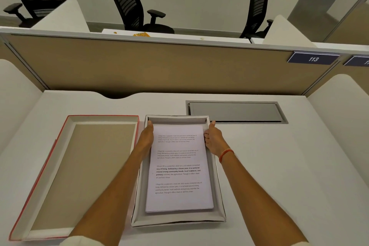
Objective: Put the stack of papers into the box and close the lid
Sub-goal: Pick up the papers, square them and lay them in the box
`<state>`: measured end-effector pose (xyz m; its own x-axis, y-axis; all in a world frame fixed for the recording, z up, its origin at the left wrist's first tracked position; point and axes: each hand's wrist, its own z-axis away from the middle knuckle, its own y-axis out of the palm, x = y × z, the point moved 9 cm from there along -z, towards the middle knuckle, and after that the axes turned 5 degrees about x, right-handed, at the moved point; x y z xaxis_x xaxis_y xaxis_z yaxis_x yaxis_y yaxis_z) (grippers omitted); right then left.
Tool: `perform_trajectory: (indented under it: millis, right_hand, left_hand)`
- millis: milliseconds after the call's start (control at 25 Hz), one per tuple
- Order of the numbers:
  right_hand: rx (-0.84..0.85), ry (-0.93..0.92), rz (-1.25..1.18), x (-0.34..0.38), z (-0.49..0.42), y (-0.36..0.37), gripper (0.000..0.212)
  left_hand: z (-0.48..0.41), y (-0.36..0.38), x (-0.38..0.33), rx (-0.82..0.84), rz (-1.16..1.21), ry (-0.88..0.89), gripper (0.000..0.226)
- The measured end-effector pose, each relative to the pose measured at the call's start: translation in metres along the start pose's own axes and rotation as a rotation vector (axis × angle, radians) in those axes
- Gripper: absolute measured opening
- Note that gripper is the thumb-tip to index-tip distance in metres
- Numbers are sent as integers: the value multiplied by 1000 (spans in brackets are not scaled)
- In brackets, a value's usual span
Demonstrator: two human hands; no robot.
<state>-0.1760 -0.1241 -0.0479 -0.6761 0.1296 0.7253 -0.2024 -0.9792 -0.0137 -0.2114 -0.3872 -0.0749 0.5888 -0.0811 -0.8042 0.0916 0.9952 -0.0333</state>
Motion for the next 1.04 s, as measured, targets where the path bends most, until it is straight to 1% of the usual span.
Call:
perform_trajectory:
  millis: [80,160,200,280,360,520,640,800,960,1040]
  right_hand:
    - [1,22,1,-8,11,0,62]
    - [4,21,21,-24,20,-4,62]
    - [16,28,35,-36,24,-7,67]
    - [35,32,61,-58,35,-12,85]
    - [52,44,59,-75,49,-16,92]
    - [37,64,76,-104,76,-26,83]
    - [29,72,99,-119,93,-26,81]
    - [18,51,70,-127,106,-21,71]
    - [11,35,45,-130,111,-23,72]
    - [-9,31,64,-134,115,-29,68]
  left_hand:
    - [7,-1,6,7,-43,-2,80]
    - [17,0,18,21,-55,-1,79]
    - [22,0,25,20,-51,-3,79]
    - [37,-1,40,14,-37,-11,79]
    - [53,1,54,41,-25,-10,80]
    - [89,4,82,90,33,-8,80]
    - [110,3,97,68,60,-27,73]
    - [125,8,100,63,76,-39,64]
    - [129,7,97,58,52,-28,69]
    - [129,2,101,30,6,-33,72]
